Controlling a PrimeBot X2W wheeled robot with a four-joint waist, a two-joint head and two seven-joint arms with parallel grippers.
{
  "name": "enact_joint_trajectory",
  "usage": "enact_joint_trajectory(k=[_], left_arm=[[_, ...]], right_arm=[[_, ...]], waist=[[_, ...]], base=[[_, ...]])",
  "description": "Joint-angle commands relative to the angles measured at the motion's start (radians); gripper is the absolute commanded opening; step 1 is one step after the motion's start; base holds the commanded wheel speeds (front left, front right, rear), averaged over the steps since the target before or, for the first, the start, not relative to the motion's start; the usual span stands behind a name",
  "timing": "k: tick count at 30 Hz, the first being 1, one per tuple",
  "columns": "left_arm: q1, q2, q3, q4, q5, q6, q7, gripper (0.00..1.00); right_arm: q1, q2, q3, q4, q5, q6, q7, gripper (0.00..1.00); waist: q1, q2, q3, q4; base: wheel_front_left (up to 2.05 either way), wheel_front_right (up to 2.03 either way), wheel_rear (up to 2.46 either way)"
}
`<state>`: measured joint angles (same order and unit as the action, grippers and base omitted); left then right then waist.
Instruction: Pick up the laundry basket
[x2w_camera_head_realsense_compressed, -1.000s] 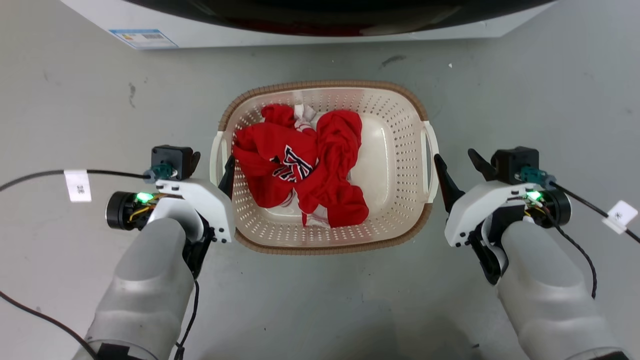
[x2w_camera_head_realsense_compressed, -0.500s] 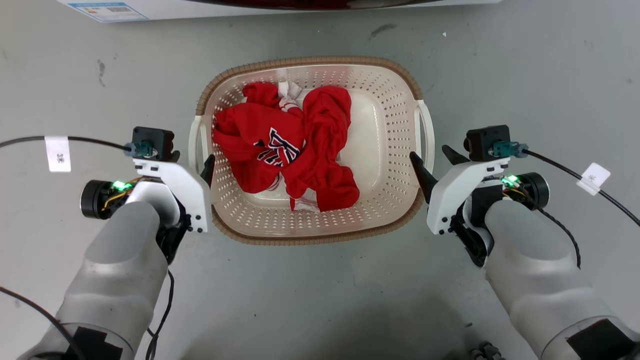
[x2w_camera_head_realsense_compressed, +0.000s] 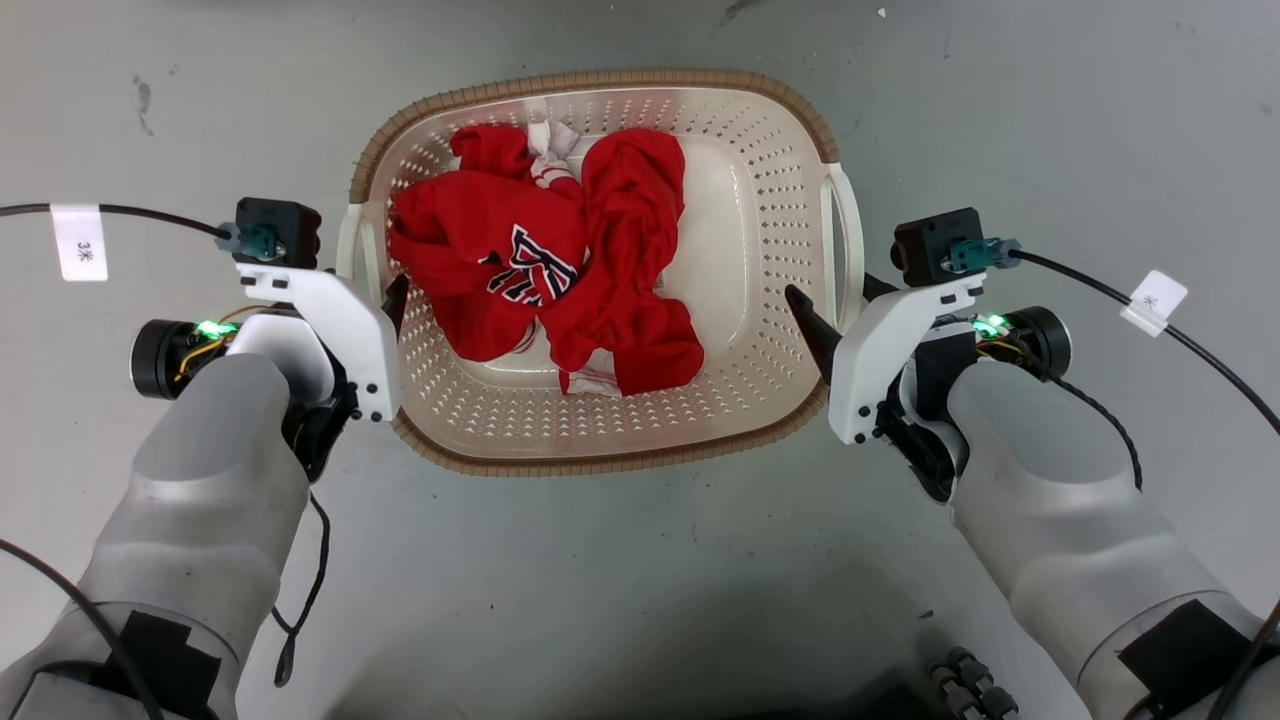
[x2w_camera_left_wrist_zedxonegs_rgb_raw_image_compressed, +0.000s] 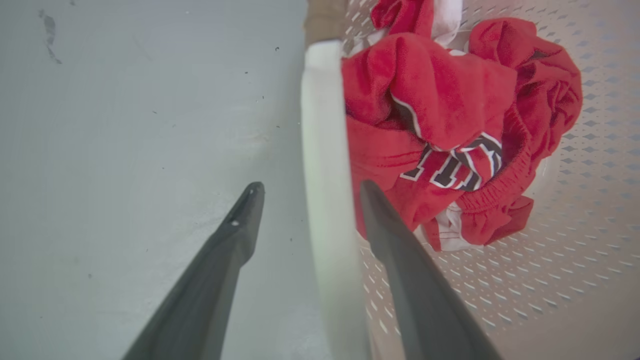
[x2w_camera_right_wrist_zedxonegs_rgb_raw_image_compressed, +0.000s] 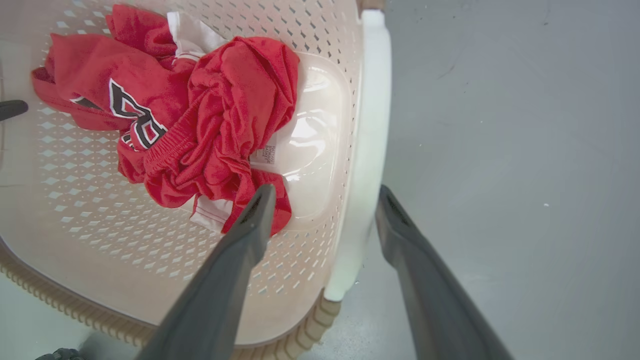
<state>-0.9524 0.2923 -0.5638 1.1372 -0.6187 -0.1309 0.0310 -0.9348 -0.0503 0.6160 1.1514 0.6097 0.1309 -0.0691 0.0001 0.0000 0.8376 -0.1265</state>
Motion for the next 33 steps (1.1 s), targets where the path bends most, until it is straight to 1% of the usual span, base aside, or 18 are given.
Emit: enact_joint_trajectory(k=[1,3,4,5,6,12,19,24,28,33], left_arm=[[-0.013,0.003,-0.004,0.006,-0.008,0.001,0.004,1.0],[-0.022,0.002,-0.011,0.013,-0.024,0.001,0.011,1.0],[-0.023,0.0,-0.016,0.013,-0.032,0.001,0.016,0.78],[-0.027,-0.001,-0.021,0.013,-0.039,0.001,0.018,0.33],[-0.029,-0.004,-0.023,0.012,-0.052,0.001,0.024,0.0],[-0.037,-0.017,-0.06,-0.001,-0.099,-0.001,0.045,0.0],[-0.03,-0.041,-0.101,-0.001,-0.153,-0.002,0.073,0.0],[-0.012,-0.062,-0.133,-0.005,-0.204,-0.005,0.123,0.0],[0.003,-0.077,-0.156,-0.003,-0.248,-0.006,0.172,0.0],[0.029,-0.086,-0.175,0.003,-0.296,-0.006,0.207,0.0]], right_arm=[[-0.017,0.0,0.008,0.001,0.011,0.0,0.003,1.0],[-0.026,0.0,0.027,0.001,0.031,0.0,0.011,1.0],[-0.027,0.0,0.036,0.0,0.046,0.0,0.019,0.57],[-0.03,0.0,0.049,-0.001,0.054,0.0,0.03,0.35],[-0.035,0.0,0.061,-0.002,0.06,0.0,0.035,0.0],[-0.051,0.003,0.109,0.012,0.104,0.001,0.049,0.0],[-0.051,0.007,0.151,0.028,0.151,0.002,0.077,0.0],[-0.034,0.011,0.178,0.042,0.193,0.005,0.144,0.0],[-0.024,0.013,0.199,0.053,0.222,0.006,0.218,0.0],[-0.01,0.014,0.217,0.07,0.254,0.006,0.299,0.0]], waist=[[-0.0001,0.0,0.004,-0.002],[-0.0001,0.0,0.009,-0.003],[-0.0001,0.0,0.012,-0.003],[-0.0001,0.0,0.015,-0.003],[-0.0001,0.0,0.017,-0.003],[-0.0001,0.0,0.017,0.001],[-0.0001,0.0,-0.028,0.006],[-0.0001,0.0,-0.092,0.013],[-0.0001,0.0,-0.159,0.018],[-0.0001,0.0,-0.255,0.022]], base=[[0.0,0.0,0.0],[0.0,0.0,0.0],[0.0,0.0,0.0],[0.0,0.0,0.0],[0.0,0.0,0.0],[0.0,0.0,0.0],[0.0,0.0,0.0],[0.0,0.0,0.0],[0.0,0.0,0.0],[0.0,0.0,0.0]])
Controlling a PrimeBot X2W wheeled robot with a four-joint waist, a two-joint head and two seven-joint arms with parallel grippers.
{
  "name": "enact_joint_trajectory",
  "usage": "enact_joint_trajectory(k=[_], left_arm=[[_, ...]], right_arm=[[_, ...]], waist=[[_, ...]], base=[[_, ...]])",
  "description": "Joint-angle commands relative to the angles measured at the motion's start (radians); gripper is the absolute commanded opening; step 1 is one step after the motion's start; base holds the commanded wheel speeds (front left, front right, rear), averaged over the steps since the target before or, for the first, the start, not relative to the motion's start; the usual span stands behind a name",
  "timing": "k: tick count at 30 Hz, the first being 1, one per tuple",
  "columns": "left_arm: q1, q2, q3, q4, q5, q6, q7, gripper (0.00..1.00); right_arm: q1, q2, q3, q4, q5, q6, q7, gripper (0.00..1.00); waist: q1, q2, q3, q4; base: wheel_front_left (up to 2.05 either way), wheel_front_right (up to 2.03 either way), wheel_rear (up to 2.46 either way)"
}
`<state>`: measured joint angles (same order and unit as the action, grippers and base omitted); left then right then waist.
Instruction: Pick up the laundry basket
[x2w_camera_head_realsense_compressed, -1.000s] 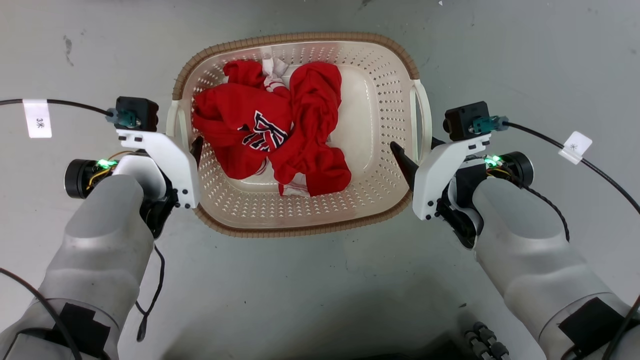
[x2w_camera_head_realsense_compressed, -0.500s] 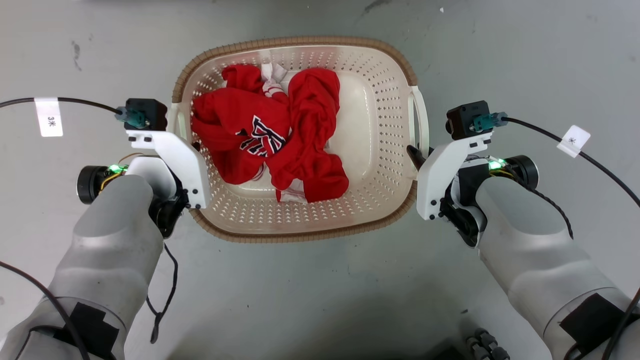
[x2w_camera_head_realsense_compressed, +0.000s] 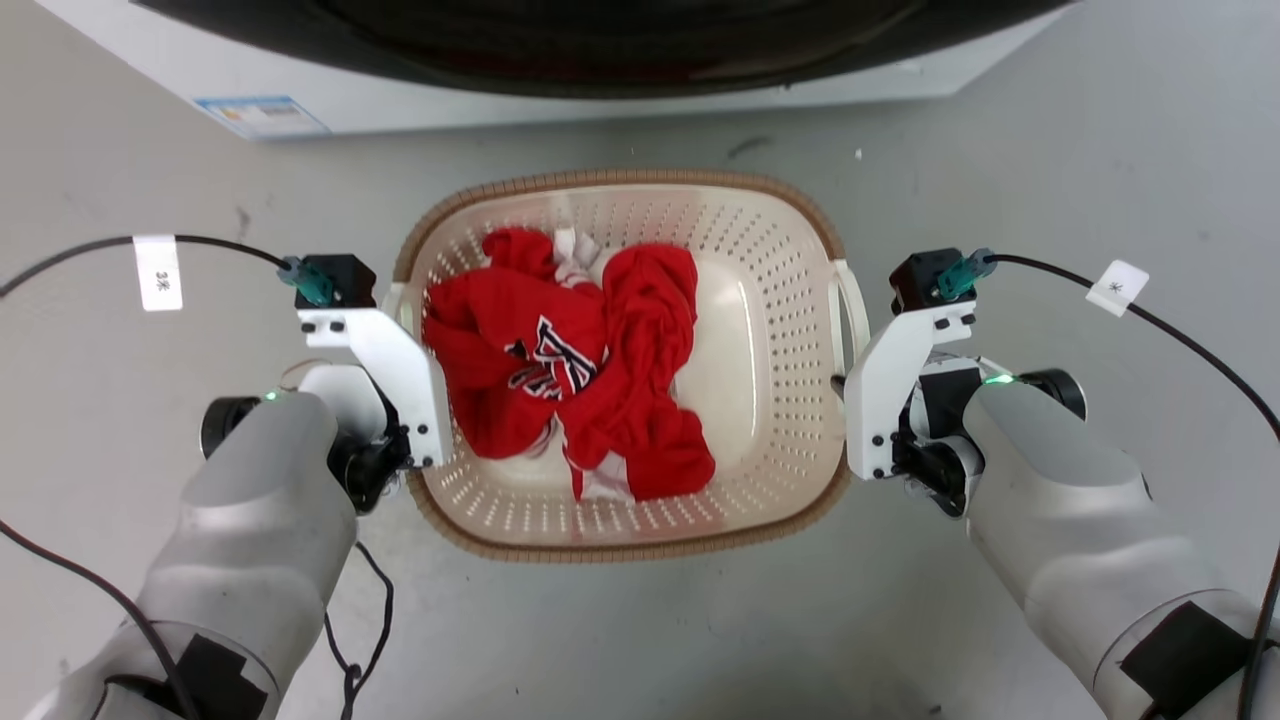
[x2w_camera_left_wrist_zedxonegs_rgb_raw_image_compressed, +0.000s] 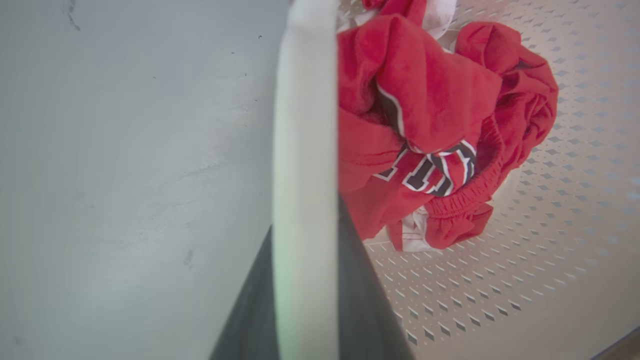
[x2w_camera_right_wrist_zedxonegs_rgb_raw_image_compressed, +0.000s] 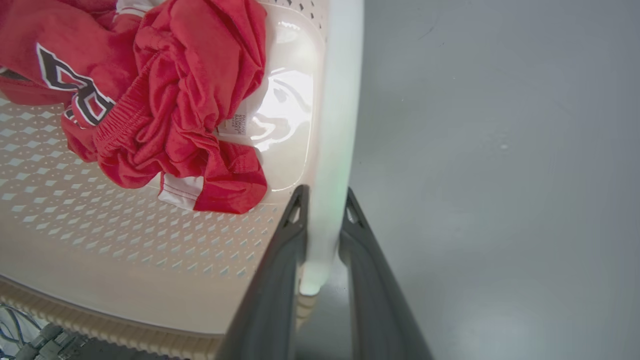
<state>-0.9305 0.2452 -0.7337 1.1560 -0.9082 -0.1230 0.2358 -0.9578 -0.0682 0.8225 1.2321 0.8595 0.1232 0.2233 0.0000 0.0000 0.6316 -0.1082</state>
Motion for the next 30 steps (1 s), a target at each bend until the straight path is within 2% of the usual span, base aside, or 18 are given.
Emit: enact_joint_trajectory(k=[1,7,14,30], left_arm=[[0.013,-0.041,-0.009,-0.013,-0.016,-0.014,0.011,0.0],[0.069,-0.062,-0.032,-0.006,-0.091,-0.014,0.099,0.0],[0.114,-0.074,-0.05,0.001,-0.153,-0.015,0.167,0.0],[0.147,-0.079,-0.084,0.008,-0.221,-0.015,0.254,0.0]], right_arm=[[0.016,0.032,0.014,-0.009,0.01,0.014,0.023,0.0],[0.052,0.034,0.022,0.002,0.069,0.014,0.164,0.0],[0.068,0.028,0.02,0.02,0.11,0.014,0.263,0.0],[0.098,0.027,0.0,0.049,0.141,0.014,0.417,0.0]], waist=[[0.0,0.0,-0.069,0.004],[0.0,0.0,-0.215,0.008],[0.0,0.0,-0.331,0.016],[0.0,0.0,-0.504,0.025]], base=[[0.0,0.0,0.0],[0.0,0.0,0.0],[0.0,0.0,0.0],[0.0,0.0,0.0]])
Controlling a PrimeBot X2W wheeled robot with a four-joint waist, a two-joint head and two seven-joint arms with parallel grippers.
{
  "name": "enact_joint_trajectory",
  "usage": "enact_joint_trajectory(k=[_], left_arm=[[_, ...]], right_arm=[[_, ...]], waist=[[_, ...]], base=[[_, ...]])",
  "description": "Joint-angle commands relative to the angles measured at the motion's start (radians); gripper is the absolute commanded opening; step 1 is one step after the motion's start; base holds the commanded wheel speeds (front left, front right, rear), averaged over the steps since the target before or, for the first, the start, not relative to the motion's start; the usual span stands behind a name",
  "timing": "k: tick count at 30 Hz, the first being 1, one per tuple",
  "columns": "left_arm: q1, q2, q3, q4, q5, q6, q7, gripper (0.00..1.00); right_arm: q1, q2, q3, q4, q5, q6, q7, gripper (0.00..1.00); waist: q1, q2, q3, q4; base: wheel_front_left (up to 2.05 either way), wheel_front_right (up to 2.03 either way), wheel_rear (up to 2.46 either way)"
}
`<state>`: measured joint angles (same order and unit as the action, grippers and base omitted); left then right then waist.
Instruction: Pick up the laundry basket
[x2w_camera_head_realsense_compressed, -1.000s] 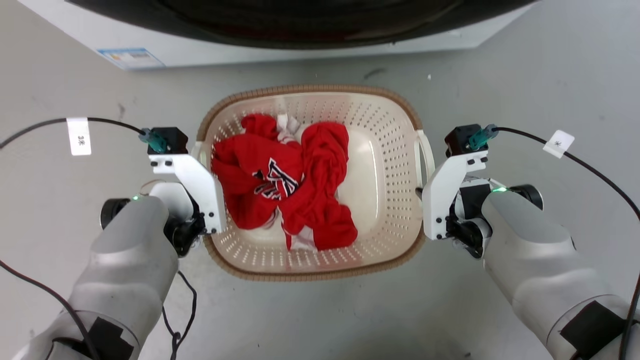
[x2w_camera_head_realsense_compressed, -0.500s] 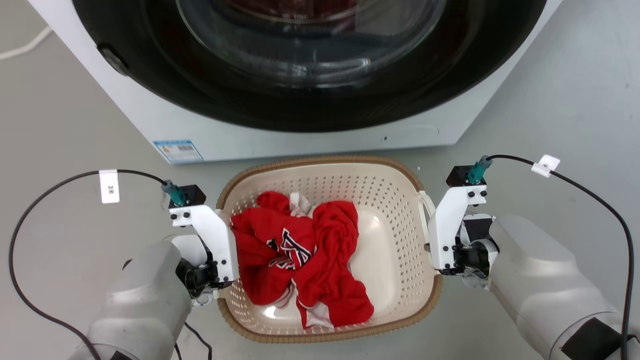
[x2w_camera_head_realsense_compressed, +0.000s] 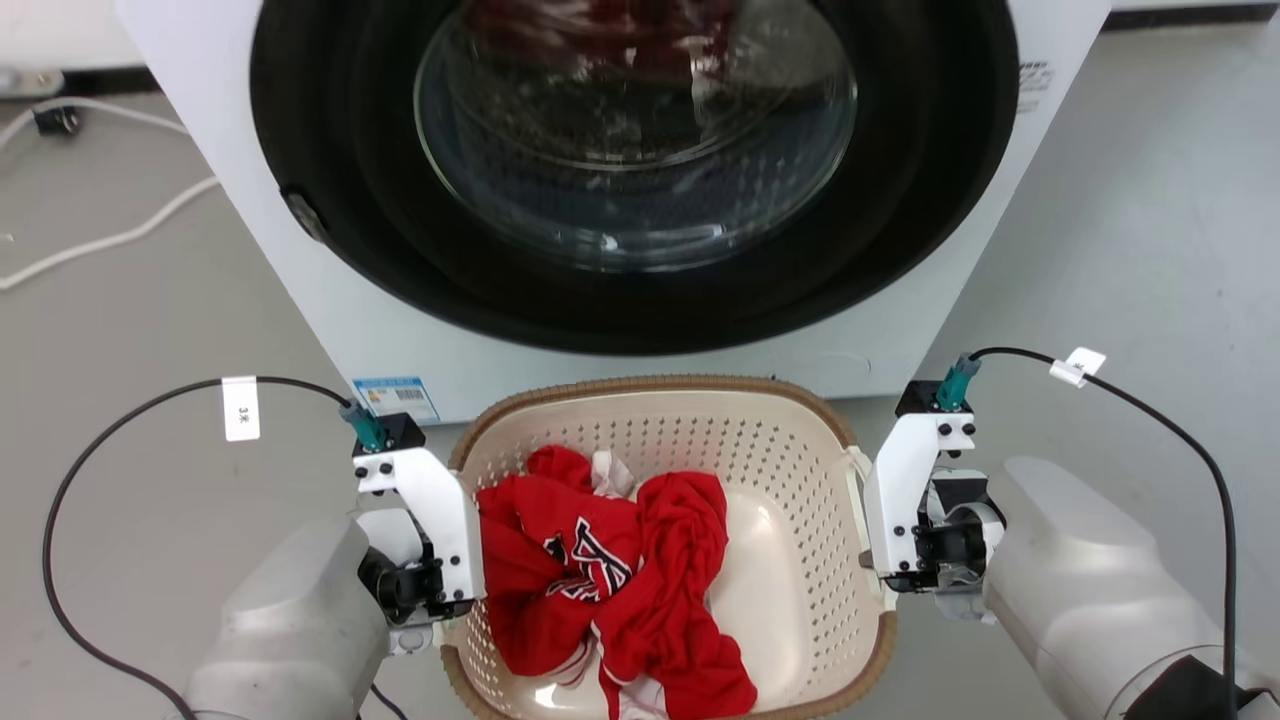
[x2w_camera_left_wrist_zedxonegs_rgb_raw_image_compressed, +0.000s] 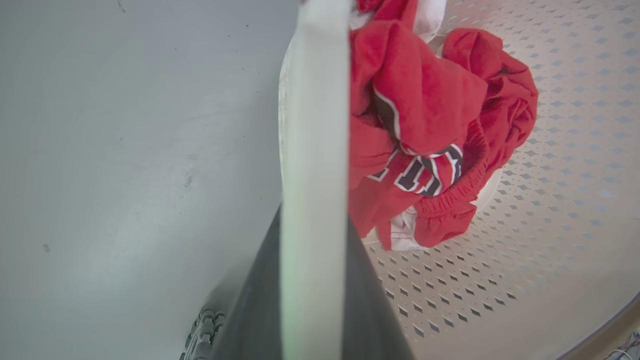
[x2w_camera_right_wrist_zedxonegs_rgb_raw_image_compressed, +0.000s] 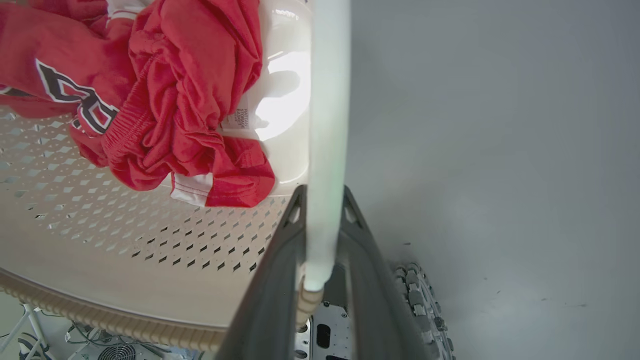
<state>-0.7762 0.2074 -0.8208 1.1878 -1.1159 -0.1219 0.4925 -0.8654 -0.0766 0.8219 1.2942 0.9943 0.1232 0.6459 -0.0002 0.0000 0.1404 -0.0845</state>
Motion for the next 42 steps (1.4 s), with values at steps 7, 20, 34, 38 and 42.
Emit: enact_joint_trajectory(k=[7,20,34,38,42], left_arm=[[0.033,-0.052,-0.01,-0.017,-0.045,-0.016,0.042,0.0],[0.088,-0.068,-0.022,-0.015,-0.093,-0.016,0.075,0.0],[0.09,-0.065,-0.041,-0.019,-0.112,-0.016,0.058,0.0],[0.096,-0.064,-0.047,-0.015,-0.117,-0.016,0.057,0.0],[0.092,-0.068,-0.054,-0.013,-0.122,-0.016,0.054,0.0]], right_arm=[[0.041,0.029,-0.025,-0.011,0.005,0.014,0.089,0.0],[0.093,0.04,-0.095,-0.012,-0.027,0.014,0.184,0.0],[0.098,0.047,-0.154,-0.012,-0.079,0.014,0.188,0.0],[0.092,0.047,-0.158,-0.011,-0.083,0.014,0.184,0.0],[0.087,0.047,-0.148,-0.014,-0.074,0.014,0.173,0.0]], waist=[[0.0002,0.0,-0.087,0.002],[0.0002,0.0,-0.141,0.007],[0.0002,0.0,-0.143,0.004],[0.0002,0.0,-0.143,0.004],[0.0002,0.0,-0.141,0.009]], base=[[0.0,0.0,0.0],[0.0,0.0,0.0],[0.0,0.0,0.0],[0.0,0.0,0.0],[0.0,0.0,0.0]])
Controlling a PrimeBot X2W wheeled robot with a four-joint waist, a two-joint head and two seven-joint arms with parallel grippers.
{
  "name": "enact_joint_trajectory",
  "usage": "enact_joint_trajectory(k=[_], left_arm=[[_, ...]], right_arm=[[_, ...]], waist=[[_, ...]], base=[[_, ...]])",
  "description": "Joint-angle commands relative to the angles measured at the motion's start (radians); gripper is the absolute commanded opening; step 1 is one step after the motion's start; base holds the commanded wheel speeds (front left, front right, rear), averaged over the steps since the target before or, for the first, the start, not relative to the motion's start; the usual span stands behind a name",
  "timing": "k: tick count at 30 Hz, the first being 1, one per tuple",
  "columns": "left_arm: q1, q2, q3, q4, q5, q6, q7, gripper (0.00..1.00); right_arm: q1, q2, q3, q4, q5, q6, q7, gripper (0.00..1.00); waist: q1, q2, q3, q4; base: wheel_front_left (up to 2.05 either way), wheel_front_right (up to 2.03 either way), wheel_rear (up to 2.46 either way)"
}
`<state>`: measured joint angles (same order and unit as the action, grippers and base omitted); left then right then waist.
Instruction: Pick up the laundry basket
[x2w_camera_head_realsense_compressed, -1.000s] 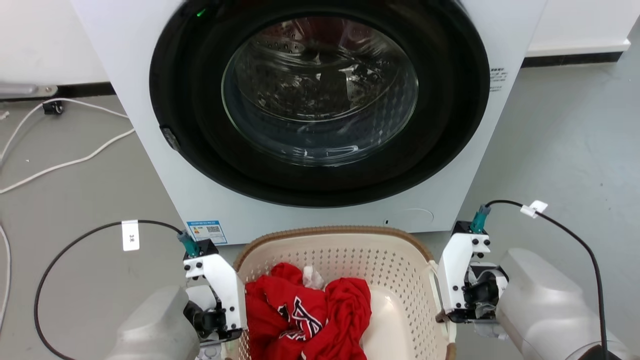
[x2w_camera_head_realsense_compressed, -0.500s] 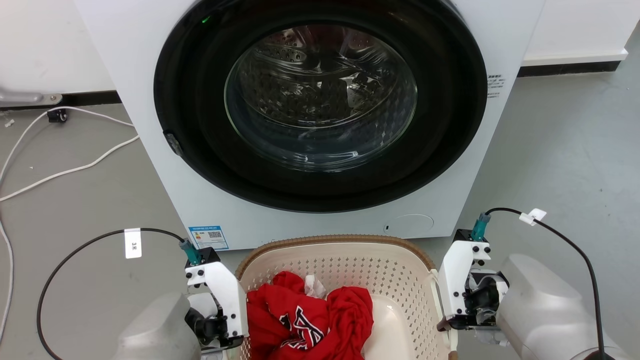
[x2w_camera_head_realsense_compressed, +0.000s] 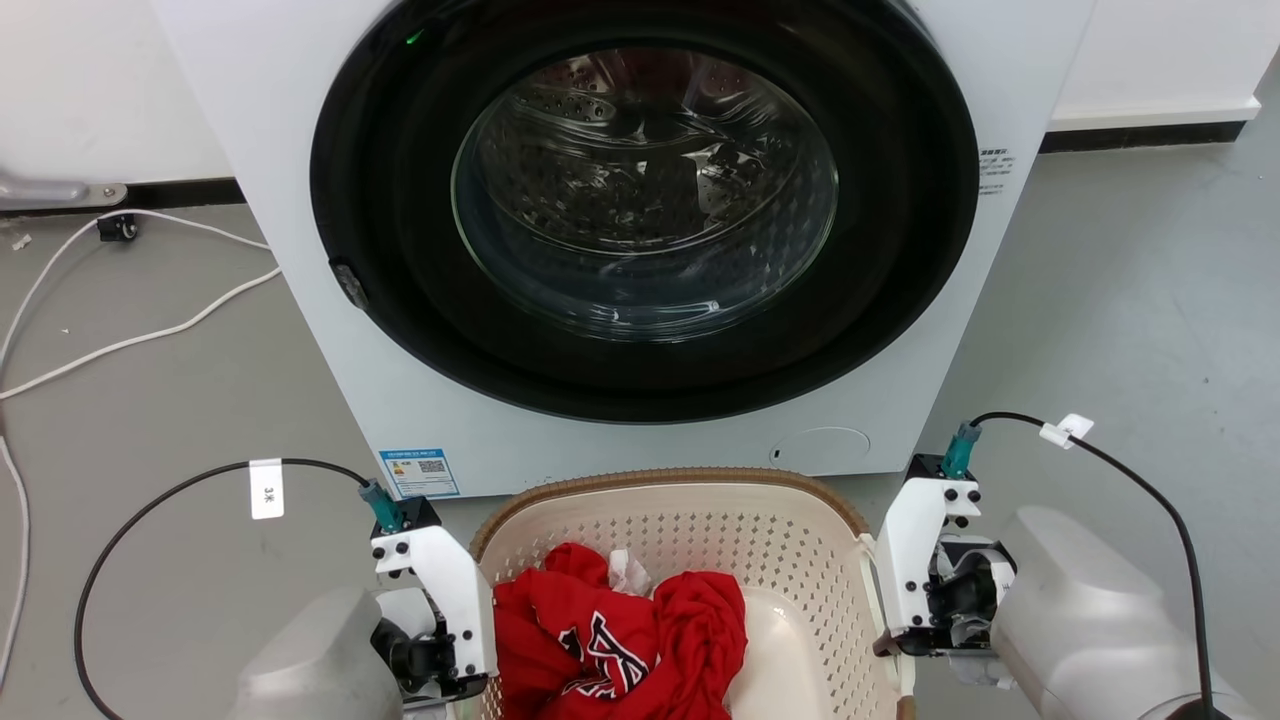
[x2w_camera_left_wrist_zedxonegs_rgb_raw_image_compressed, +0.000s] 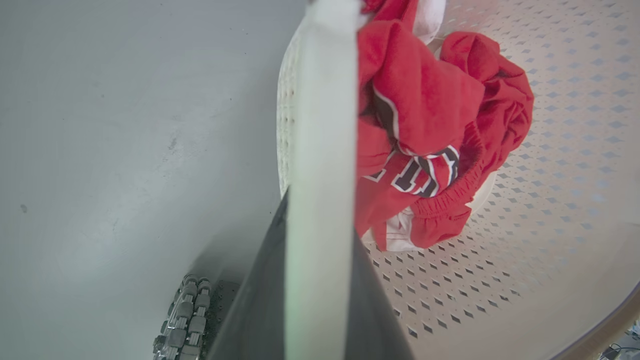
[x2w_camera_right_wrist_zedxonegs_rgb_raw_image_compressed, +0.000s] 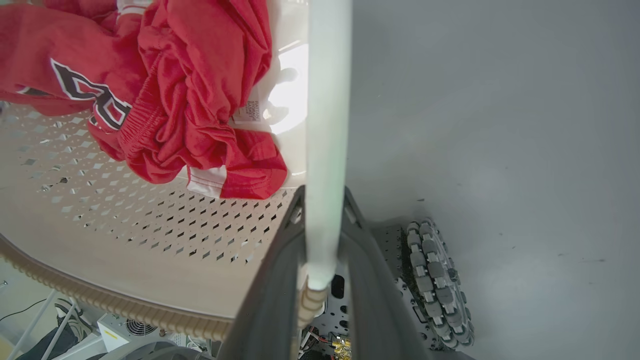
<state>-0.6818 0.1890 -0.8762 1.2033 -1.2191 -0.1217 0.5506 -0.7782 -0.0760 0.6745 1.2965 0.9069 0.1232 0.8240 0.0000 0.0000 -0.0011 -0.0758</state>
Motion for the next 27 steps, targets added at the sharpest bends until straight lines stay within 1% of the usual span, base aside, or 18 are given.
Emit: enact_joint_trajectory(k=[1,11,27], left_arm=[[-0.005,-0.049,-0.001,-0.027,-0.016,-0.016,-0.003,0.0],[-0.017,-0.04,-0.018,-0.025,-0.026,-0.016,-0.009,0.0],[-0.019,-0.037,-0.035,-0.028,-0.043,-0.016,-0.017,0.0]], right_arm=[[-0.001,0.046,0.004,-0.018,0.013,0.014,-0.007,0.0],[-0.006,0.046,0.038,-0.025,0.043,0.014,-0.024,0.0],[-0.003,0.047,0.068,-0.022,0.088,0.014,-0.018,0.0]], waist=[[0.0,0.0,0.001,0.001],[0.0,0.0,0.006,0.006],[0.0,0.0,0.009,0.012]], base=[[0.0,0.0,0.0],[0.0,0.0,0.0],[0.0,0.0,0.0]])
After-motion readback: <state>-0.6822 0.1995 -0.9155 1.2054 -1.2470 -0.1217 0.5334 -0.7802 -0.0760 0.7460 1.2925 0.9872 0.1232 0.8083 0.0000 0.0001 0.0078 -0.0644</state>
